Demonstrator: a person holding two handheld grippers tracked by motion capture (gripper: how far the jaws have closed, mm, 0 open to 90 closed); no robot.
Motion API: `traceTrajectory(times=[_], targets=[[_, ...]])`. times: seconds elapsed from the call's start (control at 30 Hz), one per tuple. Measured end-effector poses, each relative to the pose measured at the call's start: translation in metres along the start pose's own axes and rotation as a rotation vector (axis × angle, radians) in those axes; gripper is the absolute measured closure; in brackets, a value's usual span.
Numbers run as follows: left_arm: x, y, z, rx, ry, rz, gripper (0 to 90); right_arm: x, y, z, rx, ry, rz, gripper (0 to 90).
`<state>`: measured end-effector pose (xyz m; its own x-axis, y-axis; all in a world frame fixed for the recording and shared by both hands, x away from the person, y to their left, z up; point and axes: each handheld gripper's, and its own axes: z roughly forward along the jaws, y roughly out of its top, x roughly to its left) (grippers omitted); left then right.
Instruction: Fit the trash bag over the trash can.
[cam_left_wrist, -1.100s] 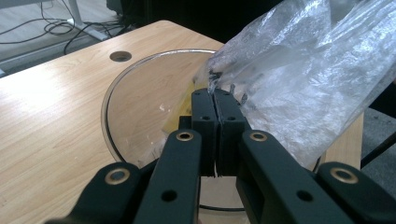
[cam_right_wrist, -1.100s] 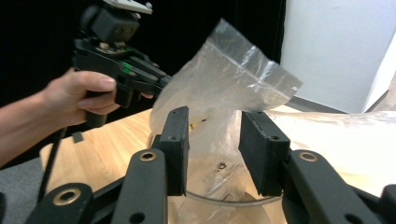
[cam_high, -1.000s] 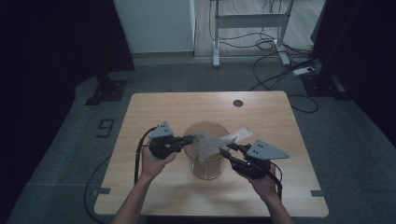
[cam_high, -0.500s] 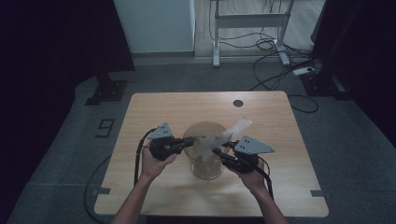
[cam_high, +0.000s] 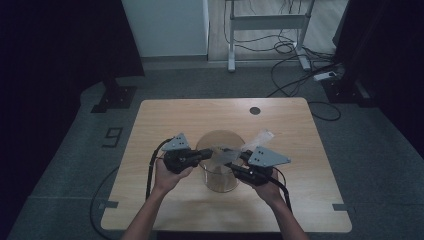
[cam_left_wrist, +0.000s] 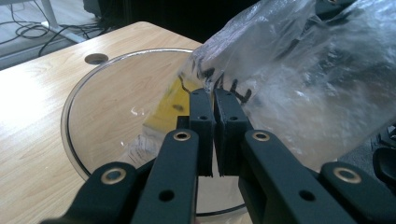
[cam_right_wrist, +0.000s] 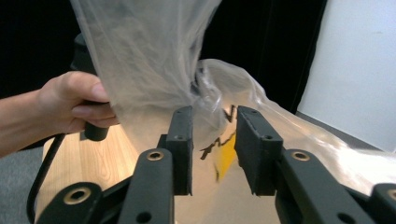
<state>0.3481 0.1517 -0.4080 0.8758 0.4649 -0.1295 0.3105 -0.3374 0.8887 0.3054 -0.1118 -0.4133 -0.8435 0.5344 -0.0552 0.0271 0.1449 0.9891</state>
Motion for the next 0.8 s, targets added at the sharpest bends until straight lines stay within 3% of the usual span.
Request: traceTrajectory(times=[0.23,0.47,0.8], targets=[[-0.001,0.0,0.001,-0.005,0.008,0.0,86.7,0.0,0.0,0.002,0.018,0.019,0.0,88.6],[0.001,-0.003,-0.005,-0.054,0.026,-0.015,89.7,-0.003,-0.001,-0.005,0.036,-0.018,0.029,89.5],[0.003,-0.004,-0.008,-0.064,0.043,-0.037,90.0,-0.008,-0.007,-0.015,0.052,-0.042,0.07,89.3]])
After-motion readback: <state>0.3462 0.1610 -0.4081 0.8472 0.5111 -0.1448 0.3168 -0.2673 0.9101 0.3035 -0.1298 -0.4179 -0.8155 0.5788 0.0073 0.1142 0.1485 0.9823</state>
